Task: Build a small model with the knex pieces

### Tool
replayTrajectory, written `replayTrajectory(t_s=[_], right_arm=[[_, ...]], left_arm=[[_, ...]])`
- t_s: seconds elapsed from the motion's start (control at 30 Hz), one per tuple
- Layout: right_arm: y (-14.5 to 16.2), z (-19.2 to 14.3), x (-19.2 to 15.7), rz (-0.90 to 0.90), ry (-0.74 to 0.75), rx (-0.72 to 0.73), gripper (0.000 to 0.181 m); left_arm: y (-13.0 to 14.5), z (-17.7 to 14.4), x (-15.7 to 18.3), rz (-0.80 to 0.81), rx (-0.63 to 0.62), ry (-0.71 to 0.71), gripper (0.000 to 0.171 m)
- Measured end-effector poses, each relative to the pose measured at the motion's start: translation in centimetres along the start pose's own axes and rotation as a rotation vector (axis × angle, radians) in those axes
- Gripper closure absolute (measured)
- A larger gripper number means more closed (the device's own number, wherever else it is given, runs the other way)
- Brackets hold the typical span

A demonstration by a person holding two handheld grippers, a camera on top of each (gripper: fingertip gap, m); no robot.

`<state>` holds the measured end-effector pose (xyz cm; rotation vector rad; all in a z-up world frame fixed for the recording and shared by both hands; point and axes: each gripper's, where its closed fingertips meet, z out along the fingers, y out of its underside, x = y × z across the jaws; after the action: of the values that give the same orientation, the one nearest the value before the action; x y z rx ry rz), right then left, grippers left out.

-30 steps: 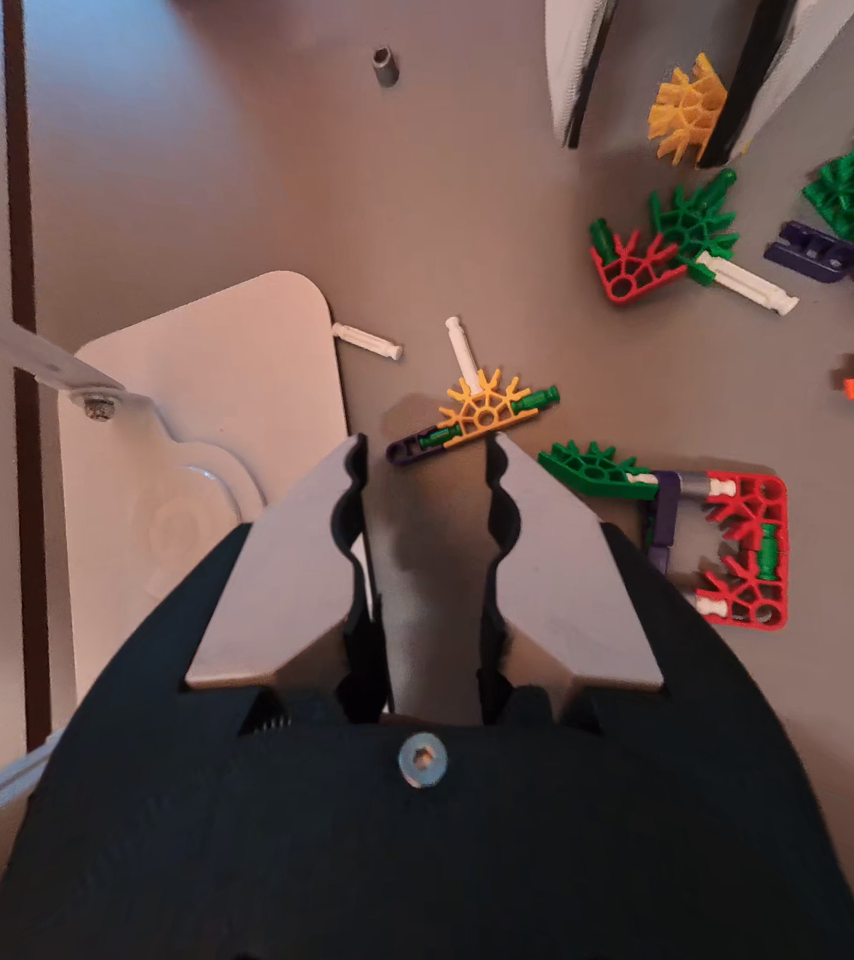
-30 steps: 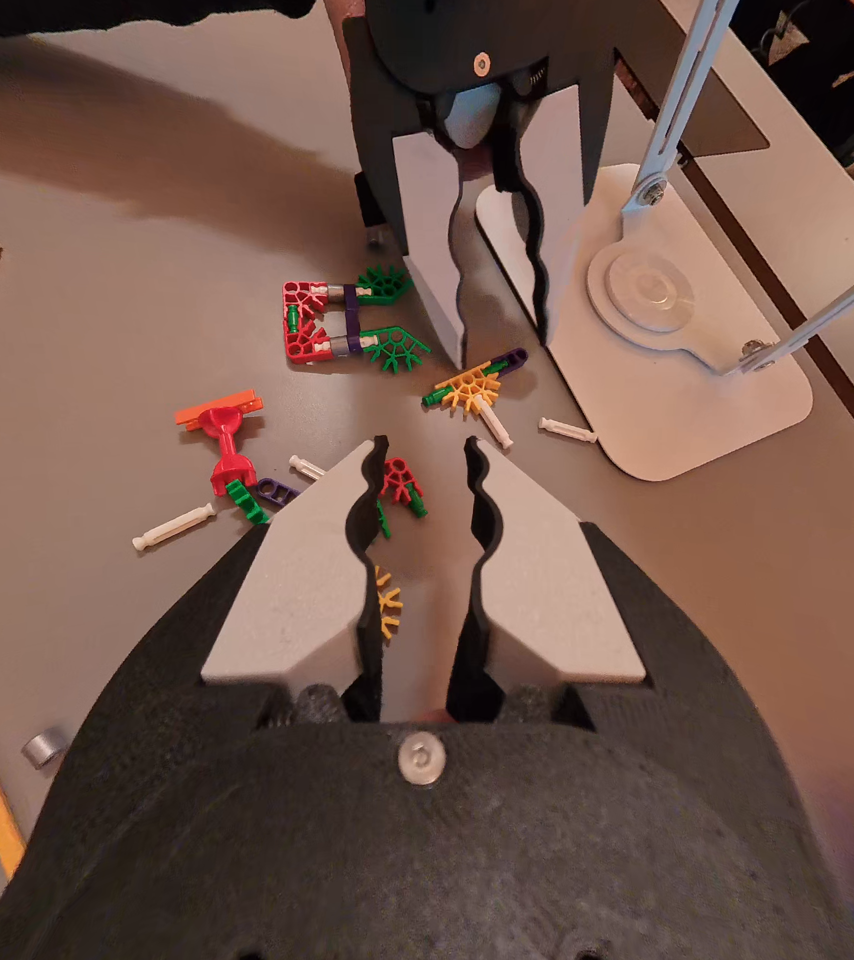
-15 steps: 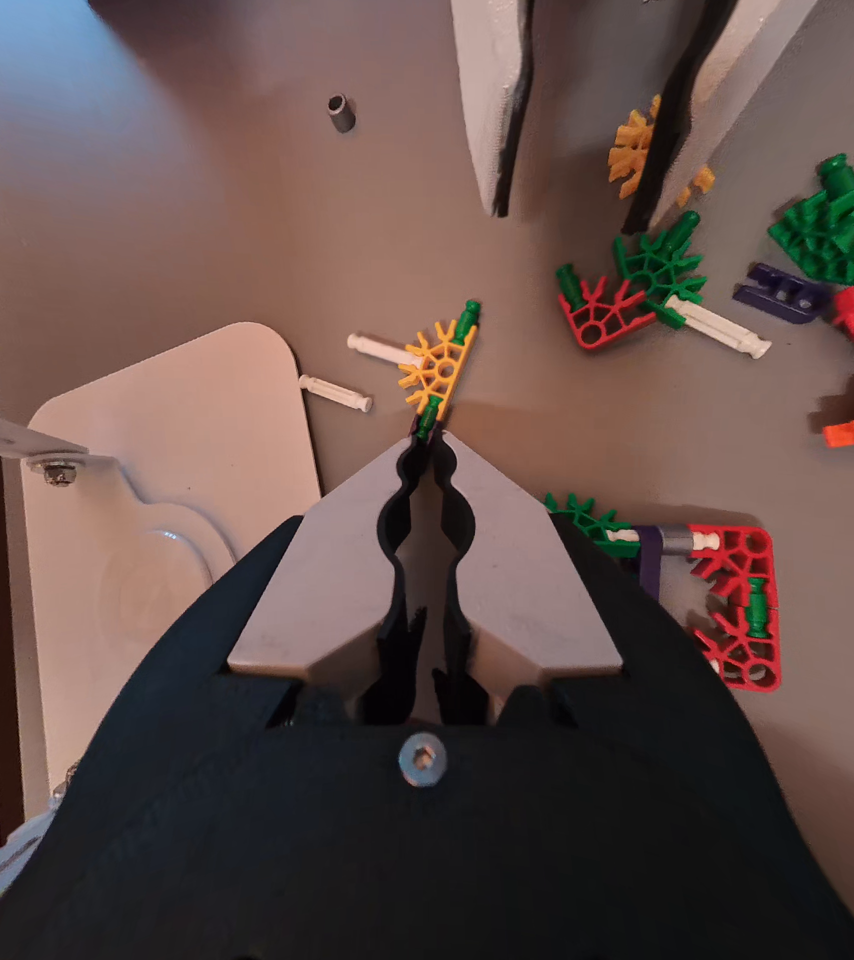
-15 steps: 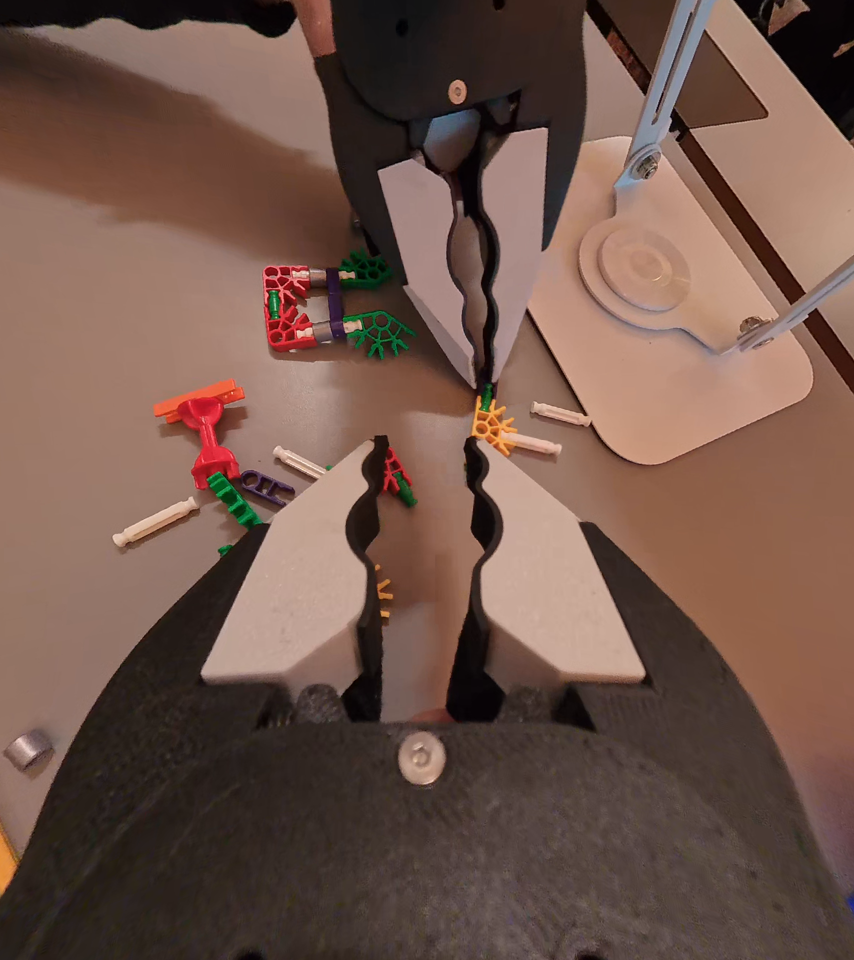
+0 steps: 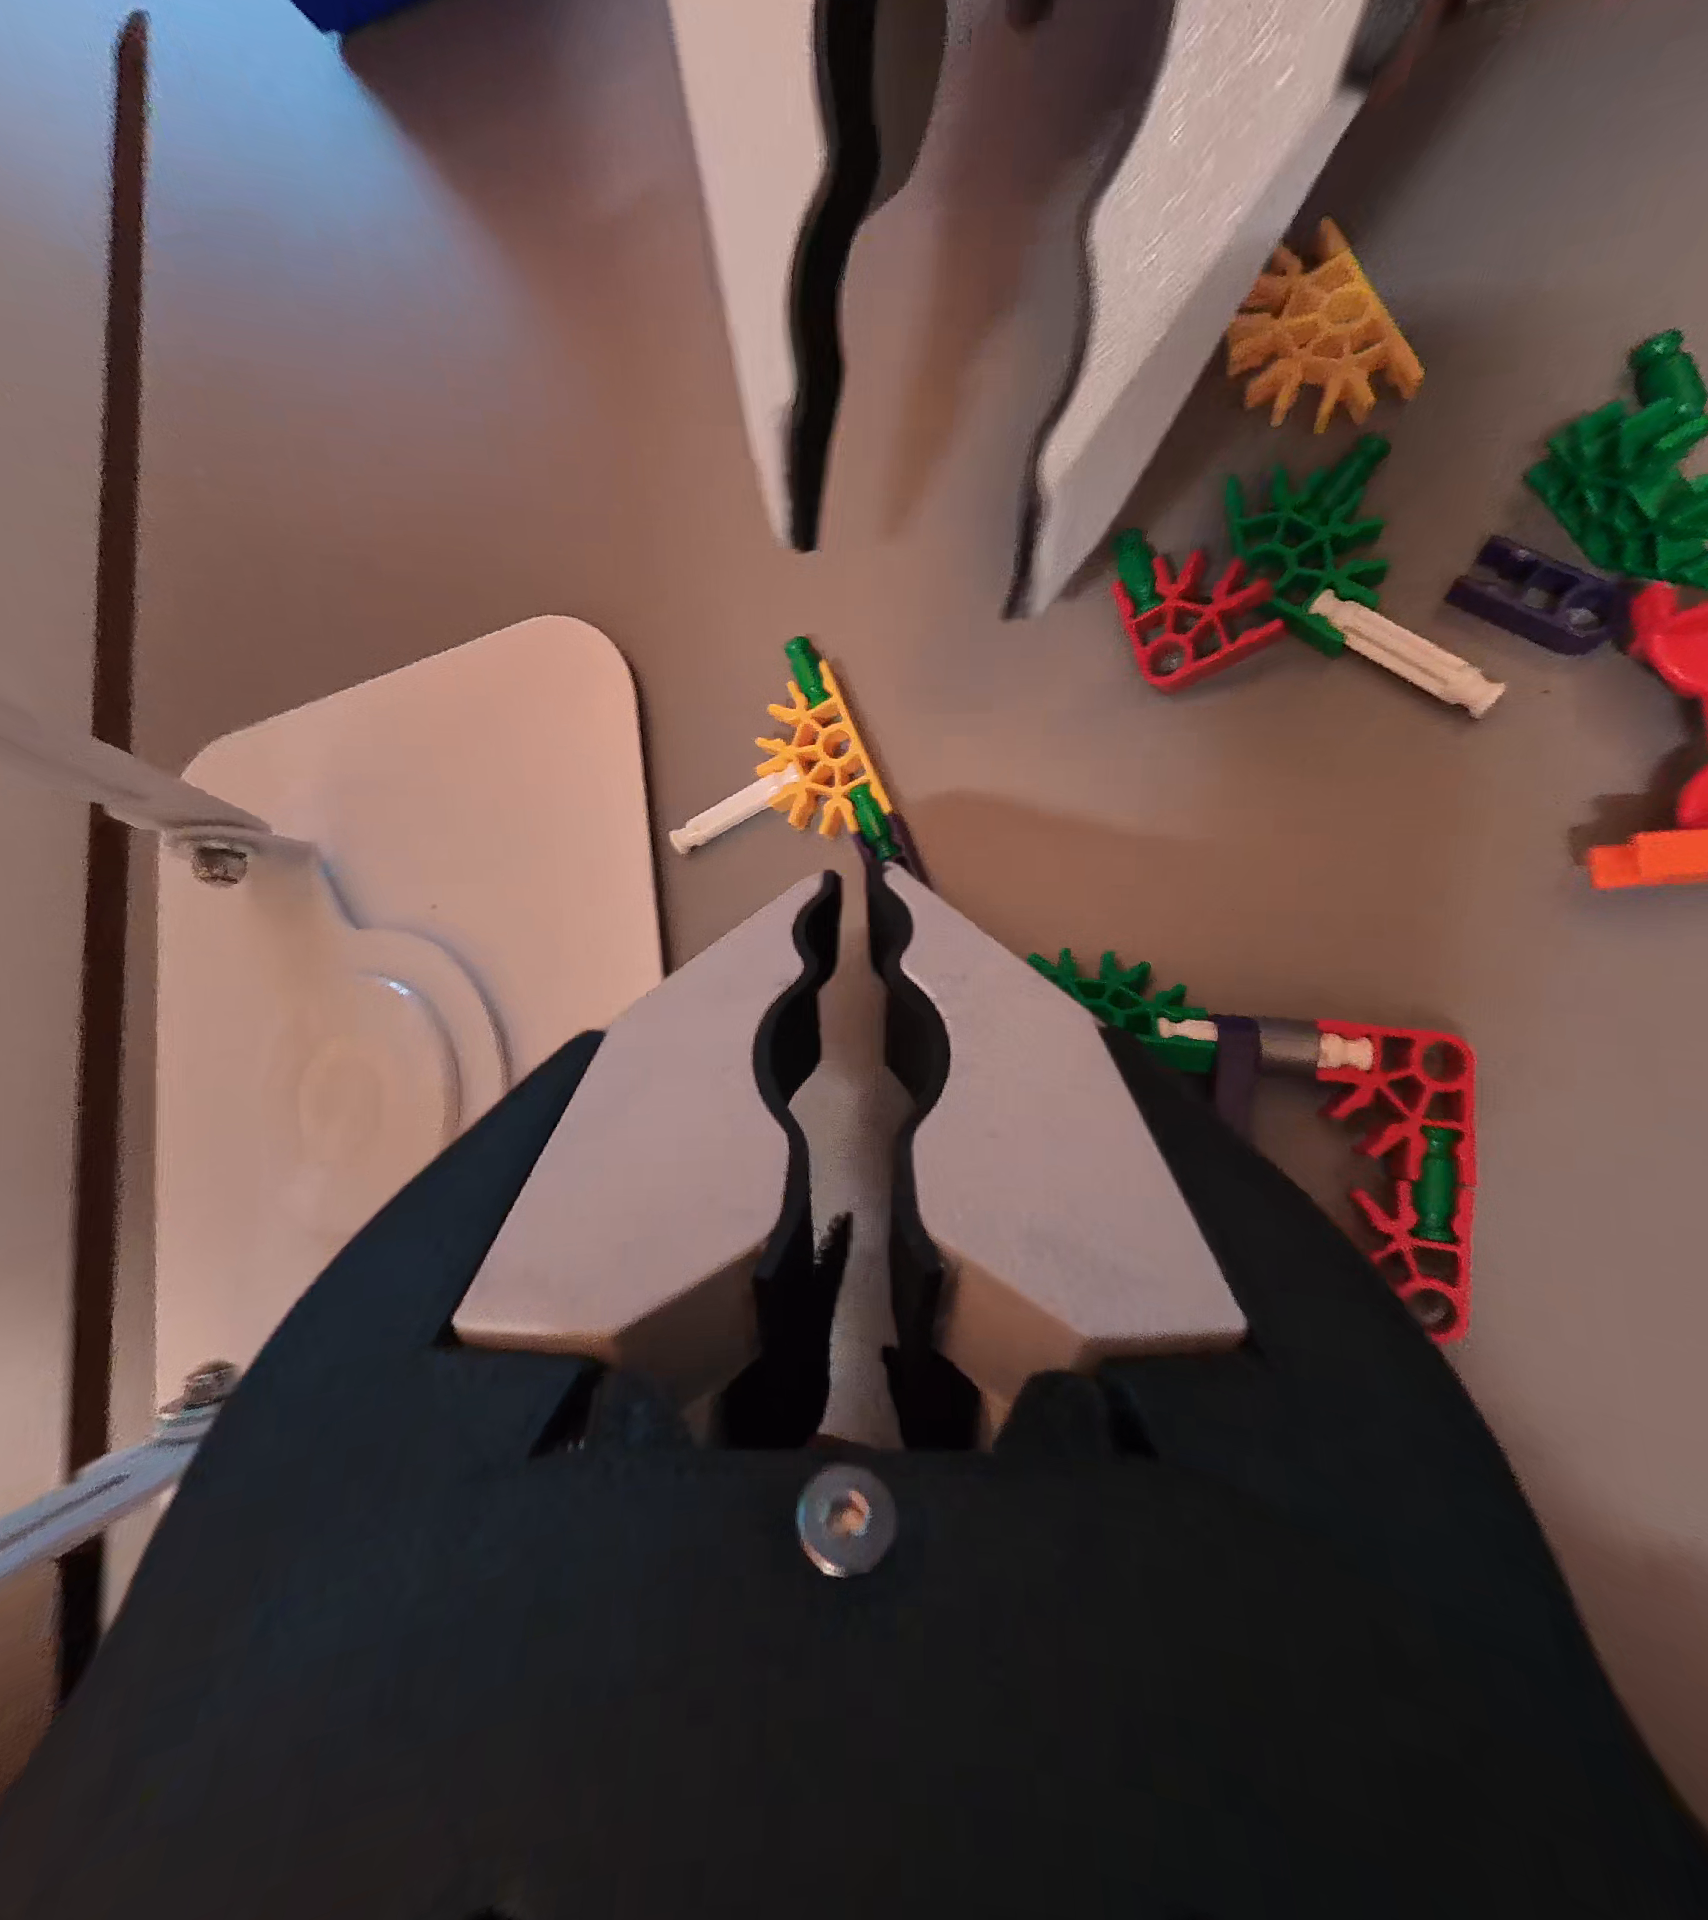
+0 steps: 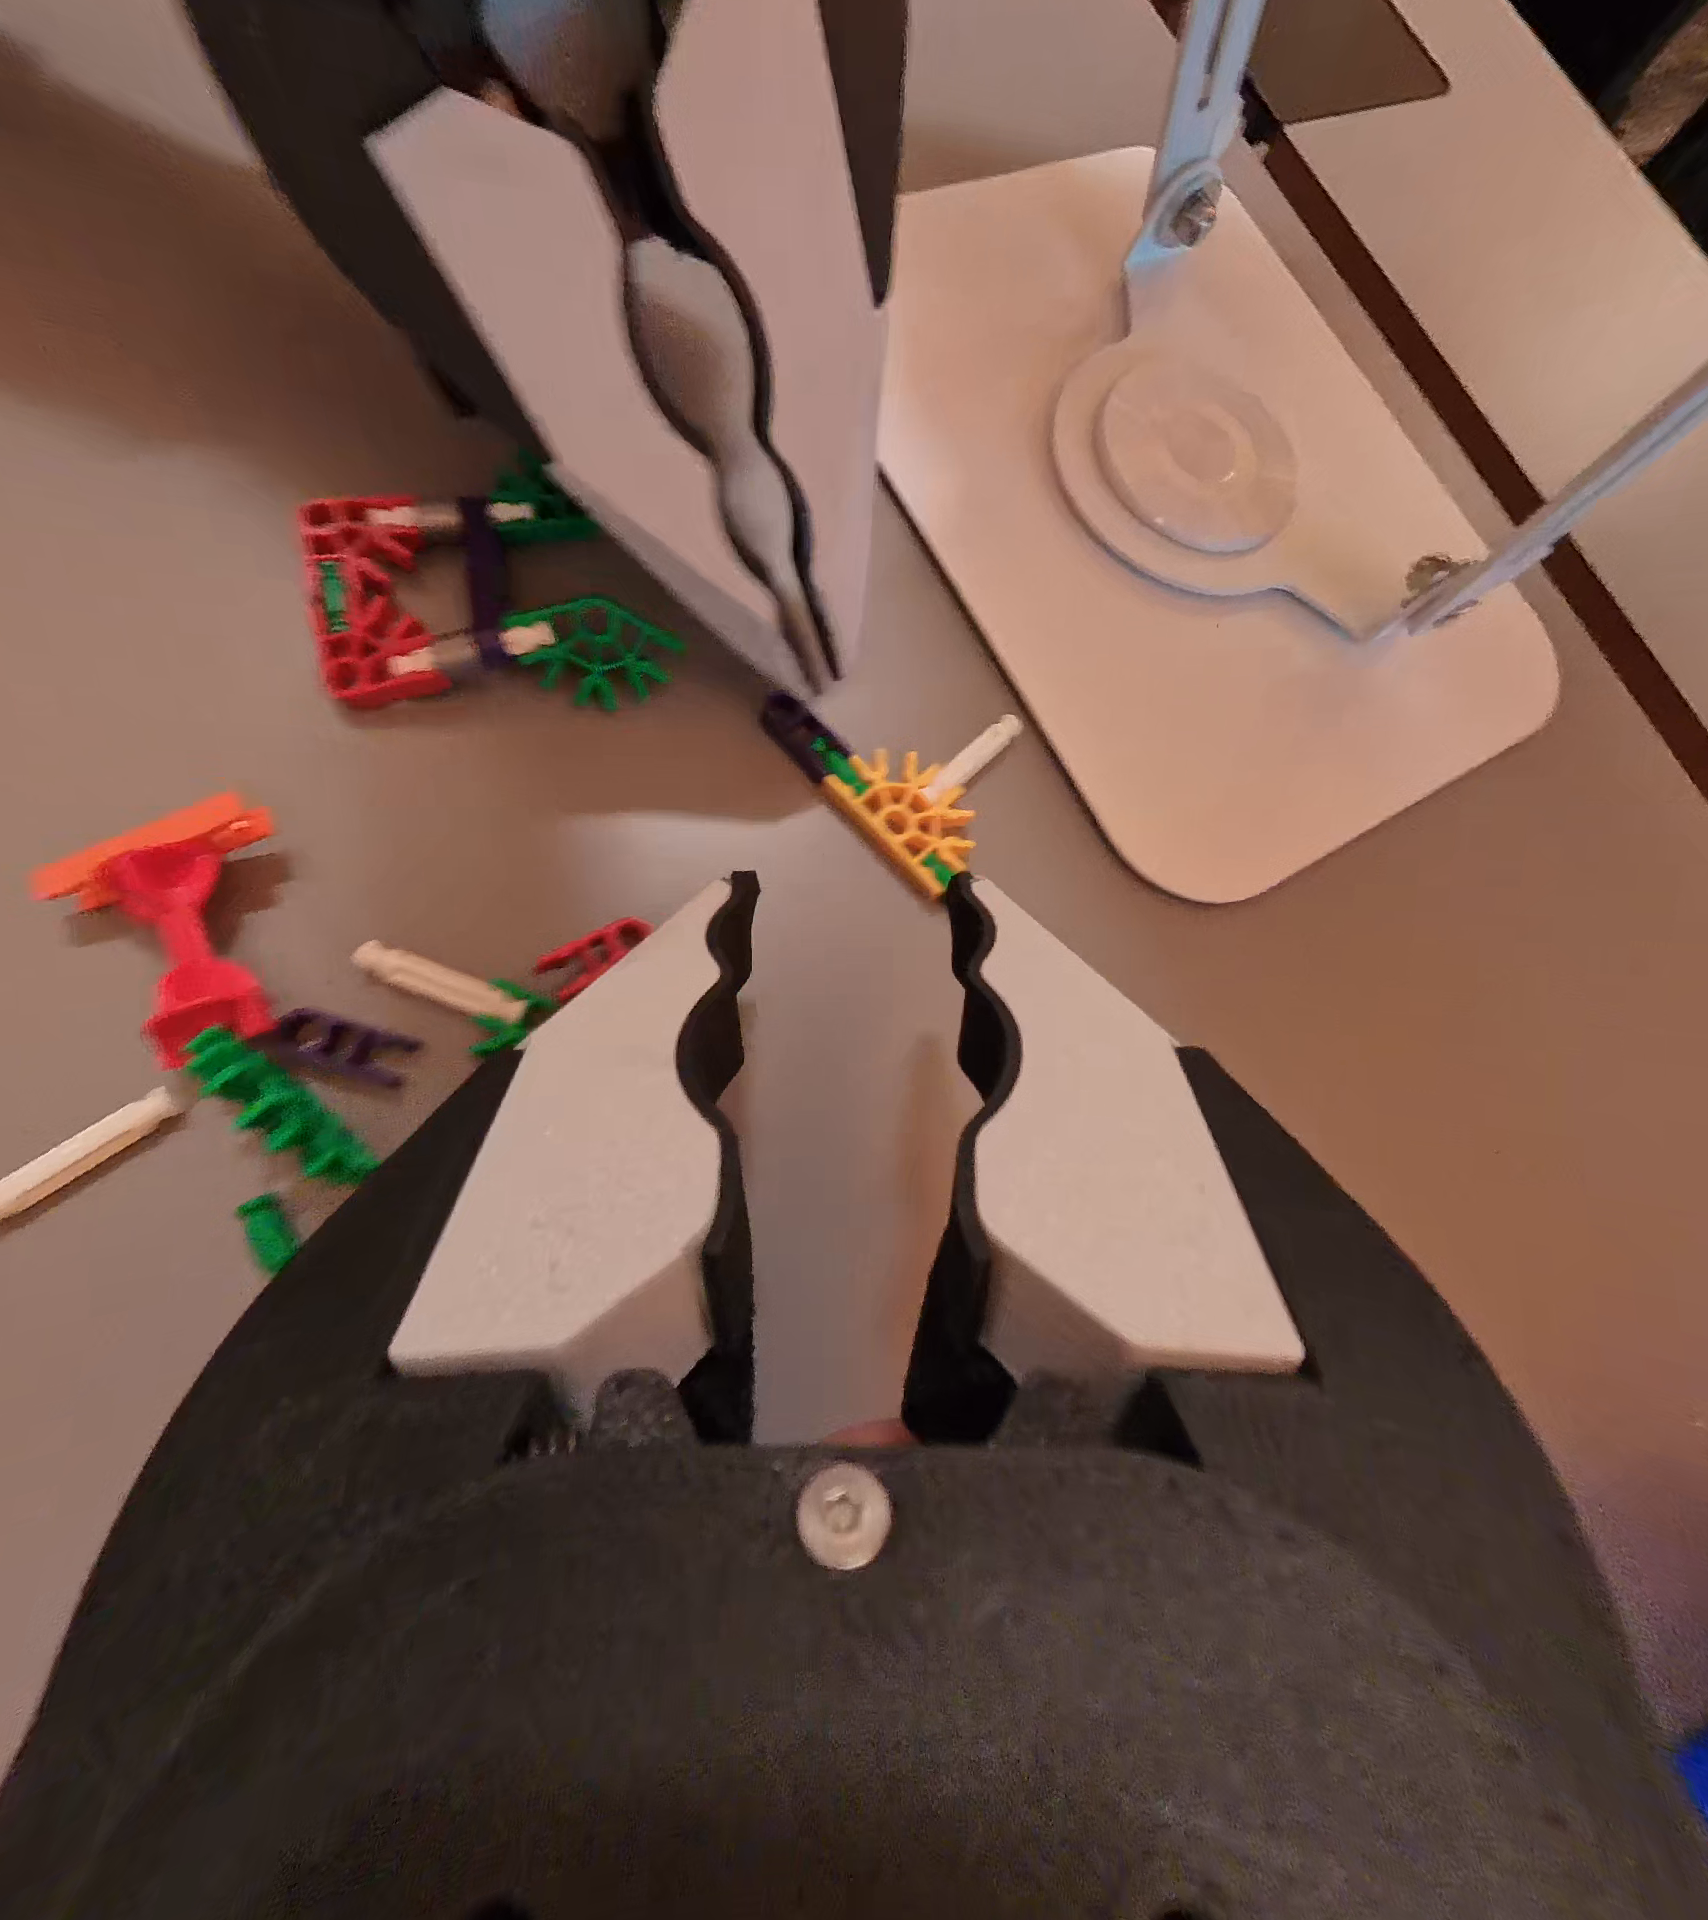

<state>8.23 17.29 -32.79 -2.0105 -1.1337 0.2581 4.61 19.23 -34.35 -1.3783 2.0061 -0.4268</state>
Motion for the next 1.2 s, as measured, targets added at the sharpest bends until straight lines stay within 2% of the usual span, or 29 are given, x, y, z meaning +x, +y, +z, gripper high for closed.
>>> replayTrajectory(t_s=[0.1,0.17,0.2,0.3,0.37,0.47,0.67,0.7,0.77,0.87,0.93,1.03,1.17,1.2], right_arm=[[-0.3,1.0,0.2,0.014,-0.016,-0.014,0.143],[0.2,1.4,0.2,0.009,-0.011,-0.037,0.143],[0.4,1.5,0.1,0.009,-0.015,-0.047,0.142],[0.4,1.4,0.4,0.023,-0.004,-0.039,0.142],[0.2,1.0,0.6,0.049,-0.007,-0.014,0.143],[0.1,0.3,1.1,0.061,0.013,0.002,0.143],[-1.5,-1.3,1.1,0.154,-0.053,0.128,0.139],[-2.2,-1.8,0.8,0.174,-0.085,0.176,0.142],[-3.7,-3.2,0.3,0.180,-0.135,0.272,0.162],[-5.4,-4.8,-0.1,0.160,-0.151,0.373,0.166],[-5.8,-5.4,-0.5,0.101,-0.131,0.376,0.169],[-5.8,-5.6,-0.6,-0.032,-0.006,0.324,0.178],[-5.8,-5.6,-1.2,-0.170,0.071,0.271,0.178],[-5.7,-5.5,-1.3,-0.179,0.074,0.258,0.178]], left_arm=[[0.6,0.8,0.6,-0.065,-0.046,0.050,0.145],[0.3,1.0,0.8,-0.102,-0.039,0.062,0.143],[0.2,1.1,0.7,-0.108,-0.046,0.056,0.143],[0.1,1.5,0.9,-0.126,-0.056,0.030,0.162],[-0.2,1.7,0.9,-0.070,-0.029,-0.024,0.163],[0.4,1.2,-0.5,0.068,-0.075,-0.183,0.164],[-4.7,-2.3,0.6,0.359,0.087,-0.327,0.165],[-5.4,-3.1,0.4,0.401,0.099,-0.370,0.164],[-6.8,-4.7,0.0,0.444,0.156,-0.444,0.164],[-7.8,-6.3,-0.4,0.460,0.219,-0.498,0.165],[-7.7,-6.5,-0.3,0.449,0.207,-0.475,0.164],[-8.0,-7.8,-0.9,0.374,0.244,-0.459,0.161],[-9.0,-9.2,-0.6,0.182,0.361,-0.330,0.149],[-9.2,-9.1,-0.2,0.156,0.372,-0.295,0.138]])
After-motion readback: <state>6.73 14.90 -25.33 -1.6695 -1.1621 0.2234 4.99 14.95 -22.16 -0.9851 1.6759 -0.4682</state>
